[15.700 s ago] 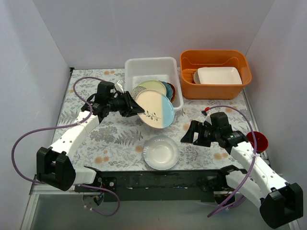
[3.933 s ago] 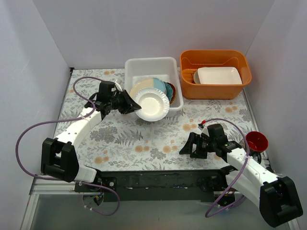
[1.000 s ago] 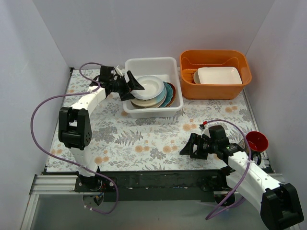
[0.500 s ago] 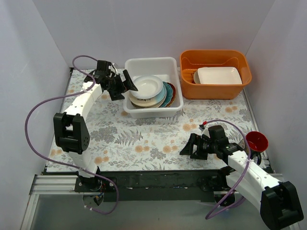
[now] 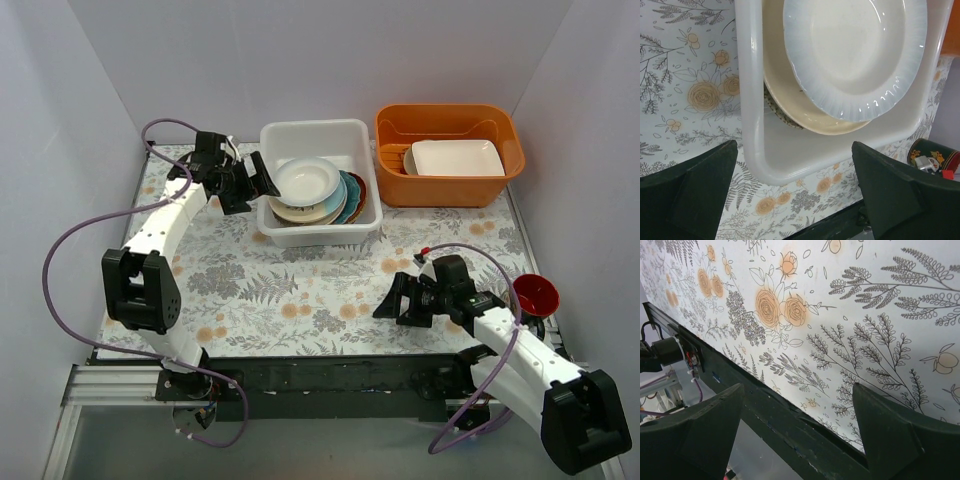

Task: Place the plates into the plastic bin on the countertop
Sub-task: Reset both arms

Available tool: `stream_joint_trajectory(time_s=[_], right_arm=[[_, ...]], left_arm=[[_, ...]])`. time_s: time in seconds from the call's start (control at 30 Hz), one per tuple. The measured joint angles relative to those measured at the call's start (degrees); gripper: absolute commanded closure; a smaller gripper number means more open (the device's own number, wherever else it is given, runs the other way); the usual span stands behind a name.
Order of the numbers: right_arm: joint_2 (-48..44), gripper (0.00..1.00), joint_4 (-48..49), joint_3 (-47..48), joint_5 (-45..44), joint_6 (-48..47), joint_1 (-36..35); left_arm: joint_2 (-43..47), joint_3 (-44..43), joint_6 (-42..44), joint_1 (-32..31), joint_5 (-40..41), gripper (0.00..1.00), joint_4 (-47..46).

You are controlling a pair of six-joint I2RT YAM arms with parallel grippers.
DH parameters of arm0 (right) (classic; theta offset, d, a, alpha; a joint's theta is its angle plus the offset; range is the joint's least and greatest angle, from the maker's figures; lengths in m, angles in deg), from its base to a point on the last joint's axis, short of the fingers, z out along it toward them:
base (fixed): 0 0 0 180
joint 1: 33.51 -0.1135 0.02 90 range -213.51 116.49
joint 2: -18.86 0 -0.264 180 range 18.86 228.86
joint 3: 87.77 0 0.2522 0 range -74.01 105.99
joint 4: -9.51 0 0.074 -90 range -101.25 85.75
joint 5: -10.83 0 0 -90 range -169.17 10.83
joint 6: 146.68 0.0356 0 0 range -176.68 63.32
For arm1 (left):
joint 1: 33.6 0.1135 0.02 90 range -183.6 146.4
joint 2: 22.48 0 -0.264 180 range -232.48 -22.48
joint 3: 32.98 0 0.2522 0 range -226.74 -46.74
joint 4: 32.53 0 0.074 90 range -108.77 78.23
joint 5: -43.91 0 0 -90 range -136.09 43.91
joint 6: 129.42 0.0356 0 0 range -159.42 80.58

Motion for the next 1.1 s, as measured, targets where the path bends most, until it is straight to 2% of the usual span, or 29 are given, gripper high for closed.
stream_joint_trajectory(time_s=[0.27,0.63,0.87,1.1], right_arm=[[4.61,0.02,-3.17,8.13,-2.05,-3.56,0.0],[4.63,0.02,-6.69,23.3,-10.51,-8.02,0.0],[-1.33,0.02,-6.64,25.57,-18.36,-9.29,0.0],[-10.78,0.02,-1.92,22.91,-26.73,-9.84,0.0]], left_arm=[[7.41,6.32,1.33,0.0,1.97,0.02,-1.7],[16.81,16.39,1.11,0.0,5.09,0.02,-5.09],[21.09,22.21,0.74,0.0,5.92,0.02,-6.67],[24.76,29.18,-0.2,0.0,6.58,0.02,-11.43]])
